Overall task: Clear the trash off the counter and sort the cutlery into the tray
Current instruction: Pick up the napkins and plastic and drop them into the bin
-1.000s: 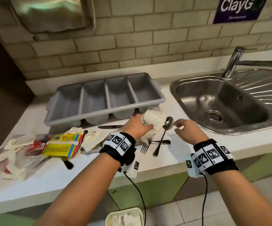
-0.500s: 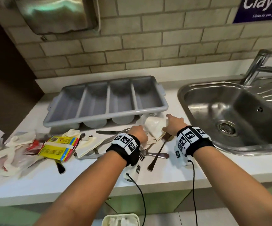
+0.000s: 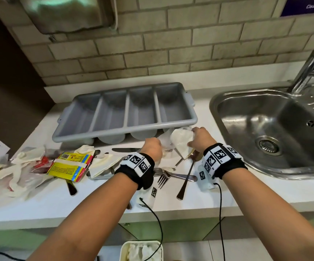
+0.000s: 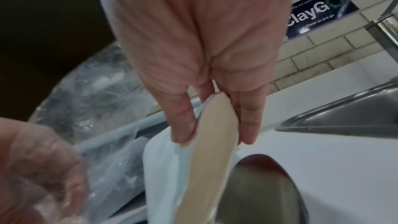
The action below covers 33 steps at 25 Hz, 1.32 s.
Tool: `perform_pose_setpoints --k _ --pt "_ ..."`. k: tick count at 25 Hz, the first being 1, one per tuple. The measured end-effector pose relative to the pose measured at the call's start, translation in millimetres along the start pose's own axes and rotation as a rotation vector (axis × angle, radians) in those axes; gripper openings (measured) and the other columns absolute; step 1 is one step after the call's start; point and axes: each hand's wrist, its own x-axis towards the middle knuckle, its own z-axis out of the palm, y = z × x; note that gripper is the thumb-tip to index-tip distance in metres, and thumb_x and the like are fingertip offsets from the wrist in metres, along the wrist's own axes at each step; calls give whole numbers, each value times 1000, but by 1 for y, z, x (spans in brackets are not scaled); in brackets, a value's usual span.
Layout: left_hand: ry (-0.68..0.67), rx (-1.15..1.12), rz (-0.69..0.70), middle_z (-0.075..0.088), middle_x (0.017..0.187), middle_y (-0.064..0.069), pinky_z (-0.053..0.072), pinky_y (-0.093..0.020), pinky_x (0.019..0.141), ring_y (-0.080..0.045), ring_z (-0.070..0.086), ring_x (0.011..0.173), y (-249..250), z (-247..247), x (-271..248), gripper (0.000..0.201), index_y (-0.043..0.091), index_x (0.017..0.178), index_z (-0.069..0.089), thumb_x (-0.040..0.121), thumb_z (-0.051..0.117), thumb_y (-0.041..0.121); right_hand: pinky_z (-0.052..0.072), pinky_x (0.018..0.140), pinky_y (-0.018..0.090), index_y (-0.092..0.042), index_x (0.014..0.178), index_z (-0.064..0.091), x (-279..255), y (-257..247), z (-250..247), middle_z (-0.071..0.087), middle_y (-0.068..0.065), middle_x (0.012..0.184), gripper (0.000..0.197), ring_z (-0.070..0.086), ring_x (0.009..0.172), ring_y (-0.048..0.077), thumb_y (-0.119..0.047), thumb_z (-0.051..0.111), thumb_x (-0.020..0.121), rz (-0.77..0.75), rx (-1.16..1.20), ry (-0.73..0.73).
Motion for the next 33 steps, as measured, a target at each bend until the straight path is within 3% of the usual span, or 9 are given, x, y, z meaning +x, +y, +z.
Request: perform_pose_setpoints --k 3,11,15,17,20,24,28,31,33 --pt "86 -170 13 56 96 -6 41 -22 79 -19 54 88 -9 -11 -4 25 -1 110 62 87 54 -3 39 103 34 -2 131 46 -4 2 -5 44 23 131 49 50 118 35 -5 60 84 -4 86 70" --pt "308 -449 168 66 88 -11 45 -18 60 -20 57 77 -17 -47 -36 19 2 103 67 86 59 4 41 101 38 -4 129 49 -32 14 -15 49 24 127 49 50 117 36 -4 62 82 21 253 208" --pt "366 -645 258 72 102 -19 51 -30 83 -23 64 89 -31 -61 -62 19 1 102 68 84 65 7 46 99 49 -9 128 51 -63 3 -21 52 22 125 49 55 108 40 -7 64 80 -25 336 346" --pt "406 -733 329 72 92 -17 53 -40 86 -22 64 83 -45 -69 -79 18 -3 95 67 82 68 10 47 96 52 -11 126 52 -85 -10 -19 51 20 124 48 56 103 40 -8 65 80 -44 398 425" --pt "414 -811 449 65 74 9 51 -14 72 4 60 69 -64 -76 -120 9 9 89 69 81 70 11 47 95 41 -13 125 52 -127 -35 -10 50 17 125 46 54 105 32 -8 64 81 -62 454 598" --pt "261 -844 559 65 74 7 51 -9 72 5 61 71 -109 -54 -186 16 9 94 72 78 73 10 47 85 21 -9 128 48 -197 -68 31 44 19 129 47 43 105 15 -7 61 83 -96 538 792" --pt "-92 -1128 538 69 63 5 50 -4 58 2 64 61 -161 -2 -230 17 -8 100 64 87 53 -11 51 80 9 -20 124 48 -250 -72 97 43 22 132 43 48 114 22 -17 57 83 -180 659 861" --pt "-142 -1082 507 73 83 -9 58 -24 71 -20 72 77 -206 48 -250 26 -7 92 71 78 69 15 56 78 16 -42 116 40 -287 -62 150 47 22 130 40 54 114 31 -27 55 83 -171 686 813" --pt "-235 -1030 447 73 73 13 54 -16 65 -3 69 72 -238 83 -255 30 1 86 70 75 66 29 57 79 20 -45 116 41 -305 -51 182 49 19 128 40 55 112 28 -29 55 82 -118 696 745"
